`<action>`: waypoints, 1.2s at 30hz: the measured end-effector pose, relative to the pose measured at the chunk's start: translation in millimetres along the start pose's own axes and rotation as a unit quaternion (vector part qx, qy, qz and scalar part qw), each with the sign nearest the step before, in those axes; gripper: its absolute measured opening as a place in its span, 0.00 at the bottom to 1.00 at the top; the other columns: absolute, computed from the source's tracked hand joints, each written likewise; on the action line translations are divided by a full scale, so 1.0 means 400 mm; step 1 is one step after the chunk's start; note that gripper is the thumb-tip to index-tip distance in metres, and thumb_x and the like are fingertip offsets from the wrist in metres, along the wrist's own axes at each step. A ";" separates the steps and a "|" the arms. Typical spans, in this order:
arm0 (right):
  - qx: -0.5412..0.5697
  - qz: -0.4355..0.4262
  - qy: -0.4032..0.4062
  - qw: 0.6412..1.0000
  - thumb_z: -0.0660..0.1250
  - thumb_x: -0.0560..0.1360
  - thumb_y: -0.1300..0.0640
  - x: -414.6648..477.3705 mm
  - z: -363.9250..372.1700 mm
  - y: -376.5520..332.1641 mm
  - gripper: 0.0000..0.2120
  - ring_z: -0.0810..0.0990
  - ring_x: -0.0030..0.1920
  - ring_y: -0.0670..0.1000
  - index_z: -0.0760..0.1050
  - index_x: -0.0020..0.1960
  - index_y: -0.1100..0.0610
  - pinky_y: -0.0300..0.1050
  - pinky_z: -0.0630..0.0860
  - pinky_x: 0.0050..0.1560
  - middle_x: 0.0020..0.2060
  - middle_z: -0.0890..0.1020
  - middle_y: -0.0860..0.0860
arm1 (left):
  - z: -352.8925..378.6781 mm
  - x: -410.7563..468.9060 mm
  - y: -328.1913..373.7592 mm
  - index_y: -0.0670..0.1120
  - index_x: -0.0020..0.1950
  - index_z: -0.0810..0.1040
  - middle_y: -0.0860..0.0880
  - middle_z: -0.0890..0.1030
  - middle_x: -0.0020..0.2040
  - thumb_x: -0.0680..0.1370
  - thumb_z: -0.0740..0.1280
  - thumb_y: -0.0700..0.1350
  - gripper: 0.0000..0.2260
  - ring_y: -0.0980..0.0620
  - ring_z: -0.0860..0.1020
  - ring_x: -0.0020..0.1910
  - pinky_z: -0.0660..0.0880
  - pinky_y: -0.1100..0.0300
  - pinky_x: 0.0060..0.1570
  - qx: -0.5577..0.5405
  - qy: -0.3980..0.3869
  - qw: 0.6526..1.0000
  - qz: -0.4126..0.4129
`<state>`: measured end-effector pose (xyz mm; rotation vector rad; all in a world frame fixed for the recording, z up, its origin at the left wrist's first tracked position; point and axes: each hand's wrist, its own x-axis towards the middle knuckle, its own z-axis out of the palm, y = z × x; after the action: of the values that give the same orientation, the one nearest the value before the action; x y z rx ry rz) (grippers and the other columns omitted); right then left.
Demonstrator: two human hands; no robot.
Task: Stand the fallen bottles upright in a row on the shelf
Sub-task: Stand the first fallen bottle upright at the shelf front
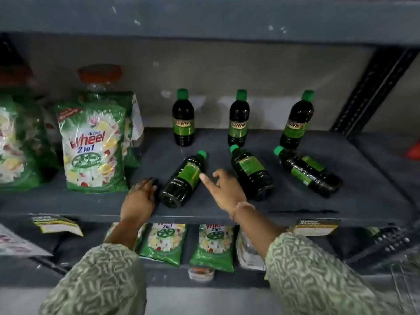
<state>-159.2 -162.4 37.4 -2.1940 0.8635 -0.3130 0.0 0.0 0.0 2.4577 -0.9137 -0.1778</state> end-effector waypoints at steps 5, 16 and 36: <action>0.239 0.215 -0.055 0.945 0.70 0.52 0.28 0.083 0.070 -0.120 0.50 0.80 0.48 0.59 0.69 0.61 0.61 0.48 0.81 0.28 0.54 0.77 0.56 | 0.023 0.024 -0.020 0.44 0.73 0.60 0.42 0.61 0.75 0.74 0.47 0.50 0.27 0.43 0.57 0.75 0.56 0.48 0.74 0.084 -0.032 0.995 0.034; 0.264 0.061 0.123 0.955 0.76 0.63 0.50 0.144 0.080 -0.081 0.25 0.78 0.42 0.50 0.68 0.52 0.57 0.41 0.74 0.45 0.41 0.77 0.46 | 0.033 0.021 -0.020 0.46 0.73 0.59 0.46 0.60 0.76 0.74 0.44 0.54 0.28 0.46 0.55 0.76 0.53 0.51 0.74 0.093 -0.019 0.995 0.019; 0.177 -0.015 0.201 0.963 0.79 0.54 0.52 0.129 0.106 0.012 0.39 0.75 0.56 0.56 0.66 0.60 0.58 0.56 0.73 0.59 0.55 0.75 0.57 | 0.053 0.033 0.027 0.42 0.74 0.53 0.44 0.53 0.77 0.80 0.50 0.50 0.24 0.45 0.50 0.76 0.48 0.51 0.75 0.118 -0.046 0.992 0.020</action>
<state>-103.5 -175.6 2.4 -1.8366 0.9058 -0.8813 -2.1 -24.4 -12.0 2.6639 -1.0764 -0.1810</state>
